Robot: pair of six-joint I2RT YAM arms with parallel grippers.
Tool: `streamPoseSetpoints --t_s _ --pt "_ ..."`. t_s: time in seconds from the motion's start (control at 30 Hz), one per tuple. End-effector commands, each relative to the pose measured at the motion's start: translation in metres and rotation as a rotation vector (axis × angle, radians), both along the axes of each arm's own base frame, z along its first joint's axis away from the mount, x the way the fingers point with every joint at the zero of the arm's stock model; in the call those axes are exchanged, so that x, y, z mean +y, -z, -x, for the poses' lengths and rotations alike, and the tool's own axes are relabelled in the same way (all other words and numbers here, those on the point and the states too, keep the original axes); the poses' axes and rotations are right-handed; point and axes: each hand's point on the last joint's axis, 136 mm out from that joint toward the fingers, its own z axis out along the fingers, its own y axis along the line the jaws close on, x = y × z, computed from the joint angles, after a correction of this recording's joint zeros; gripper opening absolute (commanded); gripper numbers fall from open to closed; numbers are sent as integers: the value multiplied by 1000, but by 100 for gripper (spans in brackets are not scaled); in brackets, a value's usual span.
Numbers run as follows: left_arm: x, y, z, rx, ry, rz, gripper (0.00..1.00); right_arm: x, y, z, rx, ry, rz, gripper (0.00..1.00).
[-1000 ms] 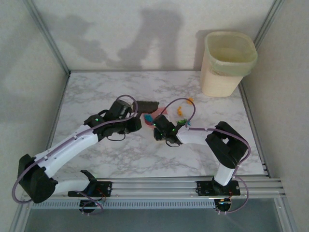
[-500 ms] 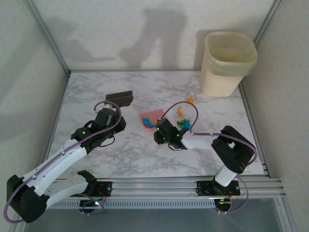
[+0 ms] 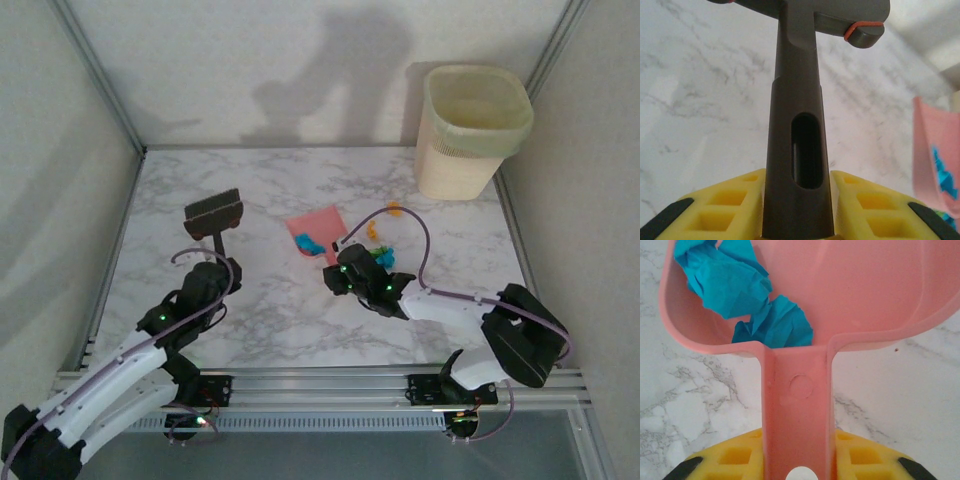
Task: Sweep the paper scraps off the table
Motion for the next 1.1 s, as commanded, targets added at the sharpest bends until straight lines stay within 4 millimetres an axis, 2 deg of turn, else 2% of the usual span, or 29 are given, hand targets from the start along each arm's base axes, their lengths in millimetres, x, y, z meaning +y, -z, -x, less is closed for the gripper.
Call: streamPoseSetpoints --t_s 0.0,0.2,0.3,0.5,0.63,0.83,0.97,1.07 --pt "12 -19 -1 -97 -80 48 0 -10 -25 -5 -87 6 52 0" --pt "14 -22 2 -113 -85 75 0 -23 -67 2 -73 5 64 0" --pt "13 -19 2 -103 -84 74 0 -30 -96 5 -54 19 74 0" --pt "6 -9 -1 -68 -61 76 0 -68 -157 -9 25 194 124 0" --pt "3 -6 -2 -58 -50 75 0 -88 -209 -28 9 293 87 0" --pt "-2 0 -3 -41 -35 79 0 -113 -280 -68 37 415 -177 0" --pt "-2 0 -4 -36 -37 73 0 -133 -311 -96 30 511 -313 0" --pt "-2 0 -4 -39 -36 76 0 -153 -325 -126 48 574 -426 0"
